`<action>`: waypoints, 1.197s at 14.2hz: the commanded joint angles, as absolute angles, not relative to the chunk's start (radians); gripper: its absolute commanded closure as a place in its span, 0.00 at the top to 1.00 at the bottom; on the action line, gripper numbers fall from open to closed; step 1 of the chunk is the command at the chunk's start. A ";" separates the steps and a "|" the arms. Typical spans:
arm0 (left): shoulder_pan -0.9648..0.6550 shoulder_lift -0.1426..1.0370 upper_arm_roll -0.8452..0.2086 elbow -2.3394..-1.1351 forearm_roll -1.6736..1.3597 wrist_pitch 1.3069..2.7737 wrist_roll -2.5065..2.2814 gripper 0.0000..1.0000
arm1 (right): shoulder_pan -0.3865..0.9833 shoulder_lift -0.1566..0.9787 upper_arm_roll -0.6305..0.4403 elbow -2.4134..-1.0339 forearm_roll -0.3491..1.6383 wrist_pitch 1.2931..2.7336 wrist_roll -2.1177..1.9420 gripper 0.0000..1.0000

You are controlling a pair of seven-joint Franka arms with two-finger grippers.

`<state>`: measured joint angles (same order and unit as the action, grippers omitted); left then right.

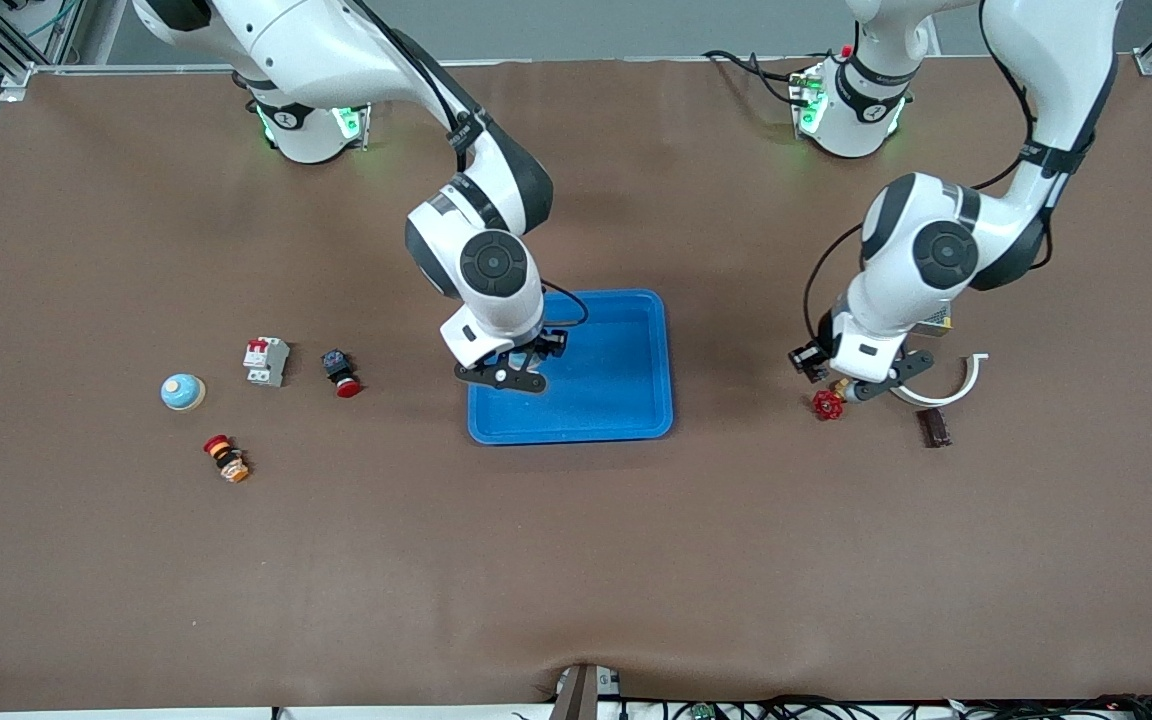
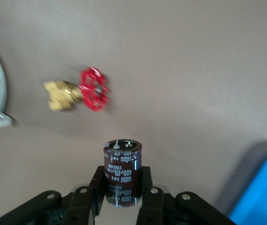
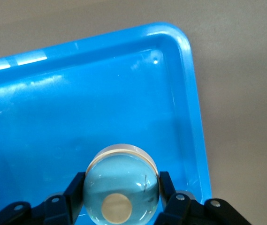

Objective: Place electrolytic capacitor and blue bell in tray
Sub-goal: 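Carry the blue bell and brown capacitor over the blue tray with both grippers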

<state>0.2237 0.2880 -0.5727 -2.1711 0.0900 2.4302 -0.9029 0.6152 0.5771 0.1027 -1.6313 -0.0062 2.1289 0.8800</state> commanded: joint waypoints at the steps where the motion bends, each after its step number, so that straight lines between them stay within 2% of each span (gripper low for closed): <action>1: 0.141 0.350 -0.574 -2.085 0.086 2.411 -1.056 0.00 | 0.646 0.488 0.091 -1.800 -0.005 2.245 0.902 0.32; 6: 0.020 0.439 -0.574 -1.990 0.091 2.413 -1.302 0.00 | 0.669 0.491 0.091 -1.937 -0.005 2.474 0.917 0.32; 9: -0.046 0.491 -0.572 -1.931 0.097 2.413 -1.463 0.00 | 0.676 0.491 0.089 -1.963 -0.008 2.488 0.917 0.32; 17: -0.143 0.566 -0.568 -1.901 0.100 2.424 -1.744 0.00 | 0.689 0.500 0.089 -1.971 -0.015 2.528 0.917 0.32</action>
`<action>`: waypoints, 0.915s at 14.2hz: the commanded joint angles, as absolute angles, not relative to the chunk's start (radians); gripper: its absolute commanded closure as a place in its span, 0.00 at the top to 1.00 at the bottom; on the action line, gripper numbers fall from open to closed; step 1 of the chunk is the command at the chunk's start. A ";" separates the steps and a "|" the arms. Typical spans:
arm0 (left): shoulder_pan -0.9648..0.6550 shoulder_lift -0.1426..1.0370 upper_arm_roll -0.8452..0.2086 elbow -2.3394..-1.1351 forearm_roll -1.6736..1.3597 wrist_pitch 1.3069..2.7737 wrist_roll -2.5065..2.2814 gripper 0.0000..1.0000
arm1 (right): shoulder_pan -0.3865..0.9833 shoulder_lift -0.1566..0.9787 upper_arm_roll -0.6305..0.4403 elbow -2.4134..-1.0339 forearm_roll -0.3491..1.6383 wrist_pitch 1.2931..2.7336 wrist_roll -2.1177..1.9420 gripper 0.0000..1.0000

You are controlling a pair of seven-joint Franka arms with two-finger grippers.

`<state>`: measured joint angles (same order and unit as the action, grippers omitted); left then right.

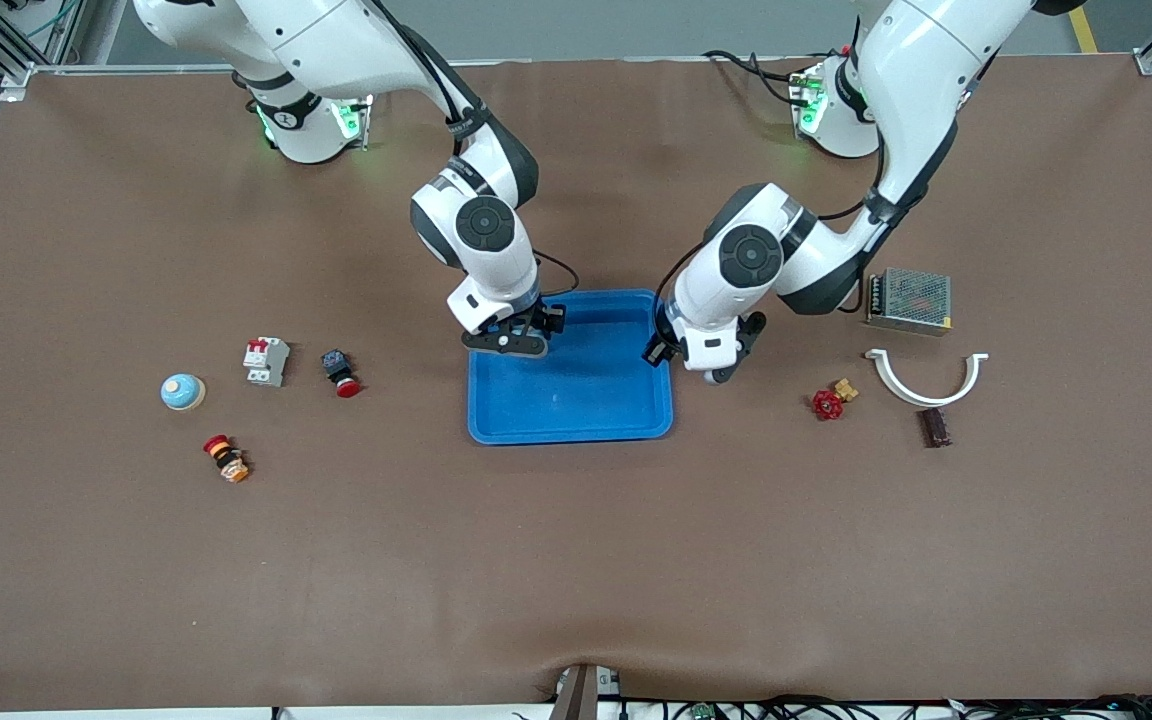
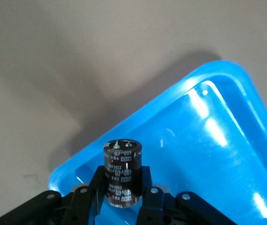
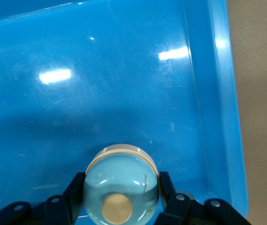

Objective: Place electrolytic capacitor and blue bell in tray
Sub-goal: 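Carry the blue bell and brown capacitor over the blue tray with both grippers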

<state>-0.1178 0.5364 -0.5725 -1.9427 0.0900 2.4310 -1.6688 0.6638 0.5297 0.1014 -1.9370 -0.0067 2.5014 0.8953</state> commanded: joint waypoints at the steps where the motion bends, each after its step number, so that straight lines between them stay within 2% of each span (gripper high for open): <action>1: -0.152 0.580 -0.568 -1.885 0.100 2.424 -1.790 0.00 | 0.689 0.509 0.089 -1.971 -0.017 2.540 0.917 0.32; 12: -0.224 0.693 -0.531 -1.810 0.101 2.422 -2.071 0.00 | 0.706 0.558 0.087 -1.970 -0.018 2.612 0.917 0.34; 13: -0.244 0.702 -0.514 -1.799 0.100 2.422 -2.075 0.04 | 0.706 0.561 0.087 -1.970 -0.018 2.621 0.917 0.35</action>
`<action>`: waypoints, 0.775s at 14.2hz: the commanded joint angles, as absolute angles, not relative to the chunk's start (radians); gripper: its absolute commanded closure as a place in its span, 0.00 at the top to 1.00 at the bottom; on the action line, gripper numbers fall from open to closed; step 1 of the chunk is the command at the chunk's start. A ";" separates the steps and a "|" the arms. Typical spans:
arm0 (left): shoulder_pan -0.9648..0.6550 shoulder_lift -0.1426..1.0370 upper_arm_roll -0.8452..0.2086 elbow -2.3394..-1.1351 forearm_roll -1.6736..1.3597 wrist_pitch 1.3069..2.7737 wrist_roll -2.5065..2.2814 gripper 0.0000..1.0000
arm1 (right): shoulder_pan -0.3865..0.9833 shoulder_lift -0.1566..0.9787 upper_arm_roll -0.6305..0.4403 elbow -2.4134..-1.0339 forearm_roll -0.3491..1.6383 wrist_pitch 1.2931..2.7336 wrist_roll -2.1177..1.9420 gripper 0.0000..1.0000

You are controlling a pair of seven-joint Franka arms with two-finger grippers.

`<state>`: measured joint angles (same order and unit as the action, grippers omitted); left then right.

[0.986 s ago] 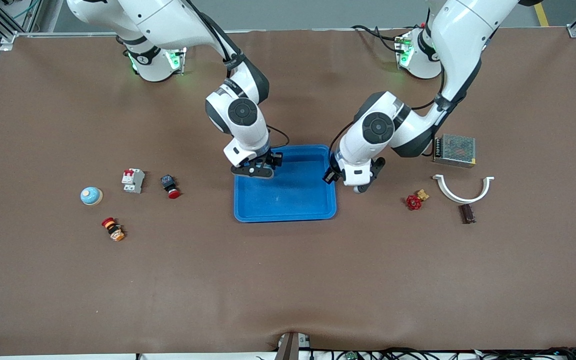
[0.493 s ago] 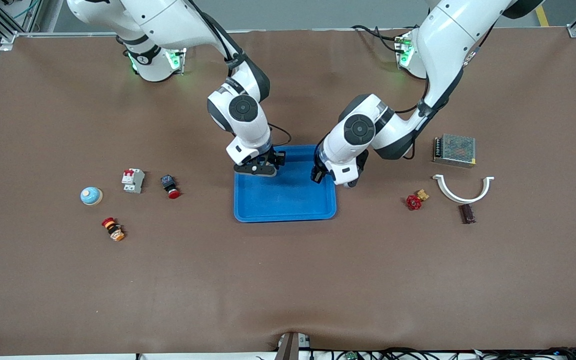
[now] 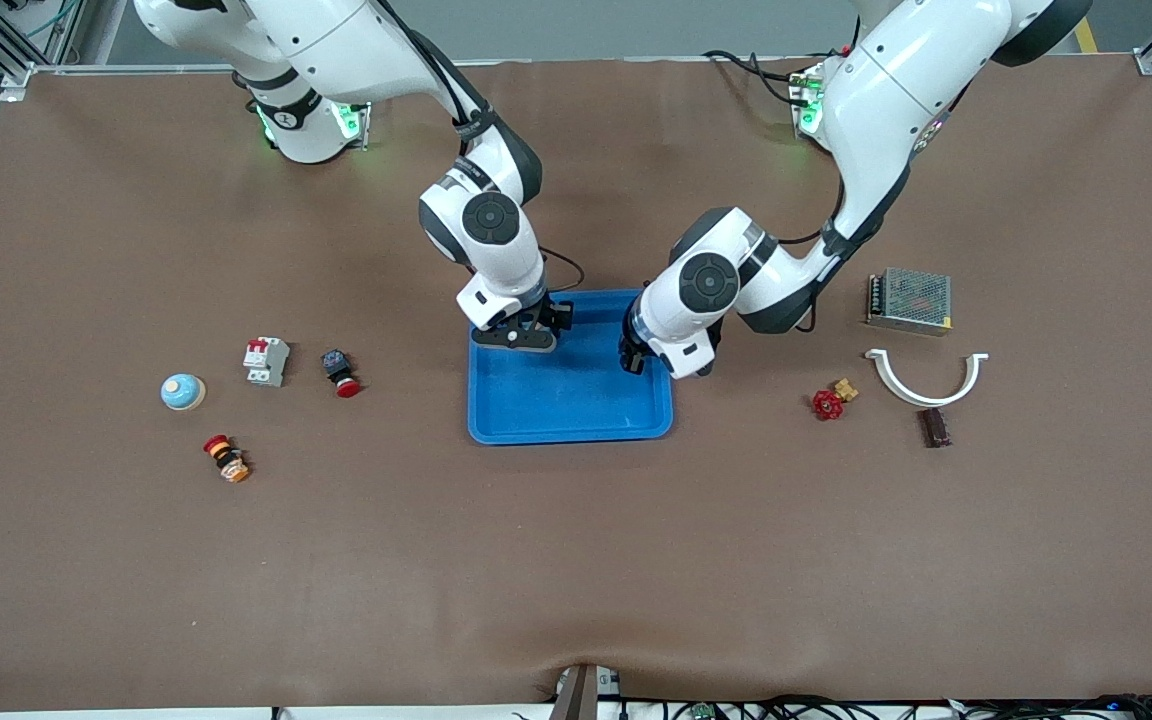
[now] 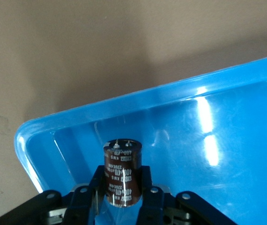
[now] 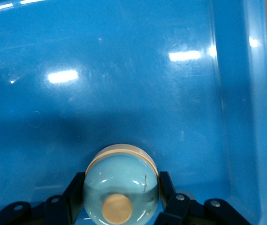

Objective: Place electrolytic capacitor and blue bell in tray
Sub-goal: 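Lower the bell and capacitor into the tray and open both grippers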

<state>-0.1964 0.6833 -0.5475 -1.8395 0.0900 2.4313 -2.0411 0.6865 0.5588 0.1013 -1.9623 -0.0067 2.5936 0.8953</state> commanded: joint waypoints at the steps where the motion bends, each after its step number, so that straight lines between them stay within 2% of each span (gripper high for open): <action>1: -0.261 0.709 -0.500 -1.792 0.100 2.422 -2.086 0.04 | 0.707 0.569 0.087 -1.970 -0.018 2.625 0.917 0.35; 5: -0.279 0.713 -0.476 -1.792 0.101 2.411 -2.091 0.10 | 0.707 0.572 0.087 -1.970 -0.018 2.631 0.917 0.38; 6: -0.279 0.713 -0.474 -1.792 0.101 2.411 -2.091 0.26 | 0.709 0.574 0.087 -1.970 -0.018 2.631 0.917 0.39; 7: -0.279 0.713 -0.469 -1.790 0.101 2.411 -2.091 0.66 | 0.709 0.574 0.087 -1.970 -0.018 2.631 0.917 0.41; 8: -0.279 0.712 -0.468 -1.789 0.101 2.411 -2.089 1.00 | 0.707 0.574 0.087 -1.970 -0.018 2.631 0.917 0.44; 9: -0.279 0.710 -0.468 -1.786 0.101 2.411 -2.089 1.00 | 0.707 0.572 0.087 -1.970 -0.018 2.629 0.917 0.62; 10: -0.279 0.710 -0.469 -1.773 0.101 2.411 -2.089 1.00 | 0.707 0.572 0.087 -1.970 -0.018 2.628 0.917 0.92; 11: -0.279 0.706 -0.468 -1.766 0.101 2.410 -2.089 1.00 | 0.706 0.571 0.087 -1.968 -0.018 2.625 0.916 1.00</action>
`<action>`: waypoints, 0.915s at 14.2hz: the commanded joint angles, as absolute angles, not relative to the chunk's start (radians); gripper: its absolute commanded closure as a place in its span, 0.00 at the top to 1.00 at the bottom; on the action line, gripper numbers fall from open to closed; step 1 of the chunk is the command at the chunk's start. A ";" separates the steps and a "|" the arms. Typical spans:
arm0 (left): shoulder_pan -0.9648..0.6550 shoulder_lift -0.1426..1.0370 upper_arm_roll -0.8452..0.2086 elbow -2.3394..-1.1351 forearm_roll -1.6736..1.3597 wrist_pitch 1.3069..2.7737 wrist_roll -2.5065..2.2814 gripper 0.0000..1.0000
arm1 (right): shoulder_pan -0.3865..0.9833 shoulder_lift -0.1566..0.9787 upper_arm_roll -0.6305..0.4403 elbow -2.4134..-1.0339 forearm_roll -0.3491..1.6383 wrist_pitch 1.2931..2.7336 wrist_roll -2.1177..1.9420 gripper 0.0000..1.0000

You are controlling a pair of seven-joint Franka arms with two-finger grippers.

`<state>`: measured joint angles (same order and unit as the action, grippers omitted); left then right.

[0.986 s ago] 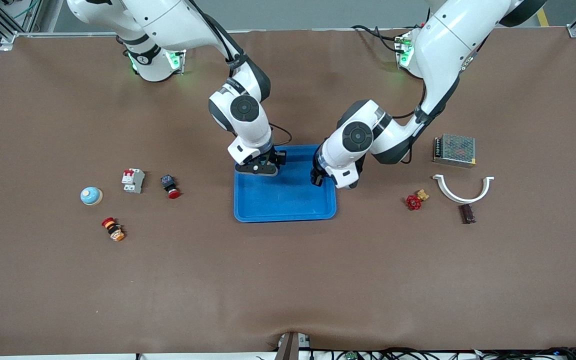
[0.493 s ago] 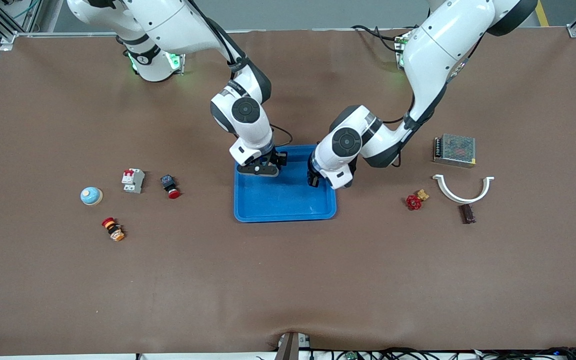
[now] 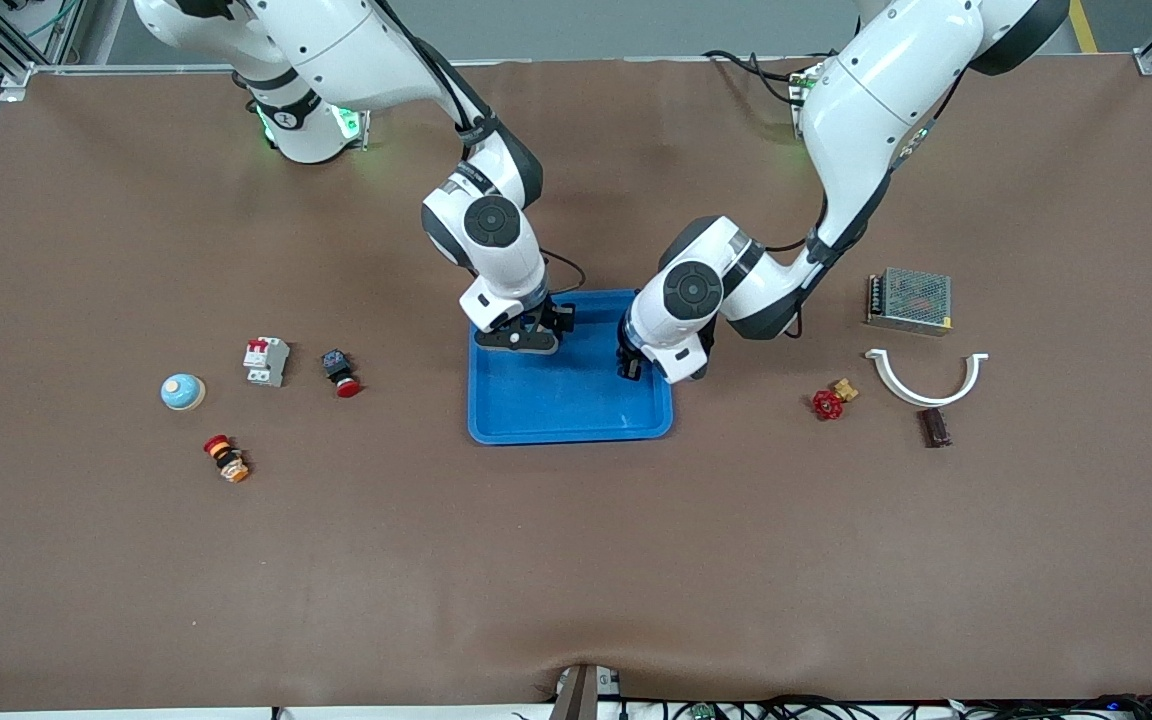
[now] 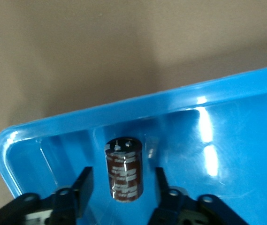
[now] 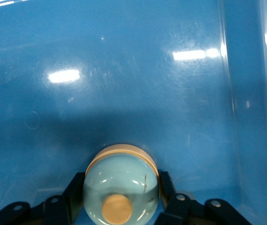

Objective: Place electrolytic capacitor and blue bell in tray
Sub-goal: 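Lower the bell and capacitor into the tray and open both grippers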

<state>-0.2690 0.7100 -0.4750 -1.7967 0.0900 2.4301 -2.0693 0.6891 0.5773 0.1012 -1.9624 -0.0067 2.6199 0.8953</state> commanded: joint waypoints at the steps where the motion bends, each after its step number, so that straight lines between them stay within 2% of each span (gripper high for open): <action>1: -0.278 0.701 -0.469 -1.757 0.101 2.404 -2.089 1.00 | 0.704 0.568 0.087 -1.967 -0.018 2.619 0.916 1.00; 4: -0.272 0.699 -0.460 -1.663 0.103 2.301 -2.086 1.00 | 0.706 0.534 0.089 -1.967 -0.018 2.596 0.908 1.00; 8: -0.259 0.690 -0.416 -1.576 0.135 2.197 -2.077 1.00 | 0.692 0.422 0.087 -1.953 -0.018 2.415 0.859 1.00; 13: -0.187 0.664 -0.405 -1.578 0.291 2.115 -2.002 1.00 | 0.605 0.281 0.084 -1.948 -0.017 2.191 0.640 1.00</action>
<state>-0.2307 0.6965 -0.4078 -1.5691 0.2674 2.1537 -2.0558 0.6564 0.3426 0.0768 -1.9267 -0.0081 2.2494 0.7279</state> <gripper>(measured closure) 0.000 0.000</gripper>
